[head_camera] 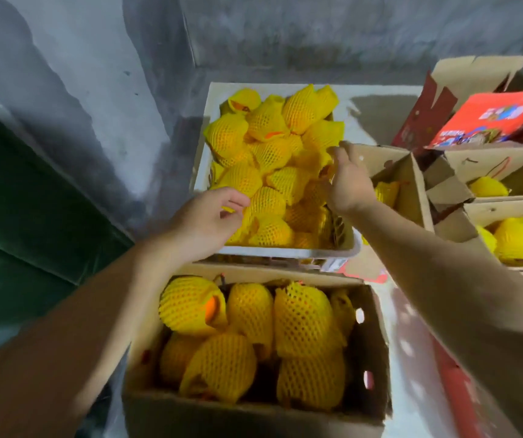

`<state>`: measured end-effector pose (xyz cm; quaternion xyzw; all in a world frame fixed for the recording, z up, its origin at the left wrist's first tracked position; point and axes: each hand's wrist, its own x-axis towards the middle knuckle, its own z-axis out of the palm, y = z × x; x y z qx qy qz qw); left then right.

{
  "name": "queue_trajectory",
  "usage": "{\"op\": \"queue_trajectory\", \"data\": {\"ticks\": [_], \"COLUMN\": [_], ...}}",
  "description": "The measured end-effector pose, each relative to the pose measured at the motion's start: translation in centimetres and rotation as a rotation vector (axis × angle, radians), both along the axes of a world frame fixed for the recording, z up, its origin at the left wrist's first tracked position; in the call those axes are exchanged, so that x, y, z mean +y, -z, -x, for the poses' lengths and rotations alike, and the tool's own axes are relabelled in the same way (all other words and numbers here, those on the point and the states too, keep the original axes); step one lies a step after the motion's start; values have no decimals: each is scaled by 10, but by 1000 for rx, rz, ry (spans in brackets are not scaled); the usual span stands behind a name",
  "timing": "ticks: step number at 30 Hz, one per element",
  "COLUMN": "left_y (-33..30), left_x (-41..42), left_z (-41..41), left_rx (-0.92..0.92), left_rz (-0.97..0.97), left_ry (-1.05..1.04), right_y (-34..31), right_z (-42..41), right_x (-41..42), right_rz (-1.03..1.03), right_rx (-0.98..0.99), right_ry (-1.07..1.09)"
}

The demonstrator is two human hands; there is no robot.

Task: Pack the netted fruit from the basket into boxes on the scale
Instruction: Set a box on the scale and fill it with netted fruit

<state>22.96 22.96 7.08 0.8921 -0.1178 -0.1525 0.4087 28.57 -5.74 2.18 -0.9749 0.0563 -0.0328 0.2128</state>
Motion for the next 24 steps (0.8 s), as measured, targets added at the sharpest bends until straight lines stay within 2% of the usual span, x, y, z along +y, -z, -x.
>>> {"op": "queue_trajectory", "data": {"ticks": [4,7,14,18,24], "left_y": [25,35,35,20,-2], "left_x": [-11,-16,-38,-36,-8], "left_z": [-28,-38,-31,-18,33], "left_rx": [65,74,164,129,-25], "left_rz": [-67,-88,-68,44,293], "left_ry": [12,6,56,-24,-276], "right_y": [37,51,55,48,27], "right_z": [-47,-50,-49,-43,-1], "right_x": [-8,-7,-11,-11,-11], "right_rz": [284,435,381,258,-413], "right_rx": [126,116,-63,-135,-337], "right_ry": [-73,-49,-41,-5,0]}}
